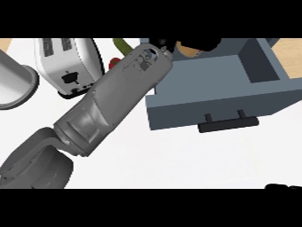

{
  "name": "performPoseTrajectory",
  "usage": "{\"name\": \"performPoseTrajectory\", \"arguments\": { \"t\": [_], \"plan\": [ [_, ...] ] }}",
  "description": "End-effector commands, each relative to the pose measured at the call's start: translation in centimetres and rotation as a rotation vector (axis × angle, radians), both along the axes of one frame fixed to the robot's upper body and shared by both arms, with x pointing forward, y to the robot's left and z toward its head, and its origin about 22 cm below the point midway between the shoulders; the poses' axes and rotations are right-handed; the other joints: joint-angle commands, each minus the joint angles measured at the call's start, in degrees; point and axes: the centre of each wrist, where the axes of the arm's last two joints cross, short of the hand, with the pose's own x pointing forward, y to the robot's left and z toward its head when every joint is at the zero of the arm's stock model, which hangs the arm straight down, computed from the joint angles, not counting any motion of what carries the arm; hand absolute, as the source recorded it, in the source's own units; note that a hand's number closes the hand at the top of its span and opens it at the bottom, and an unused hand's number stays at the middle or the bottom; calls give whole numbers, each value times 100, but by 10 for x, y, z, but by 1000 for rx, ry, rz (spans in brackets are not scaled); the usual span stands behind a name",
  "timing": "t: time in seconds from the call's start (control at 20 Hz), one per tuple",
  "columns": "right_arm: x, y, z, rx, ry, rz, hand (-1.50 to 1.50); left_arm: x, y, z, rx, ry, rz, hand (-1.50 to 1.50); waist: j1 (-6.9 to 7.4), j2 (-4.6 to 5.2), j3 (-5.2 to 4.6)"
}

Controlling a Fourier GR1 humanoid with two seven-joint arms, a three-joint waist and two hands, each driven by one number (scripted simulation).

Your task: Pick up the can, place it into the drawer and close the drawer

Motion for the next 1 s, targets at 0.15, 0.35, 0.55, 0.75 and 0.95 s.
{"name": "performPoseTrajectory", "arguments": {
  "t": [0.15, 0.35, 0.55, 0.75, 0.95],
  "plan": [
    [7, -4, 6, -12, 8, 9, -150, -1, 3, -13, -7, -4, 56, -150, -58, 19, -1],
    [-2, 8, 4, -5, 3, 6, -150, -3, 8, -30, -4, 1, 62, -150, 2, -10, -6],
    [8, 6, 21, -39, -38, 12, -150, -1, 3, -14, -29, -19, 87, -150, -41, 25, -7],
    [-5, 2, 30, -188, -99, -27, -150, -1, 2, -10, -77, 2, 99, -150, 1, -14, -10],
    [0, 8, 33, -313, -137, -21, -150, -1, 4, -13, -104, -2, 89, -150, 11, 32, -9]
  ]
}}
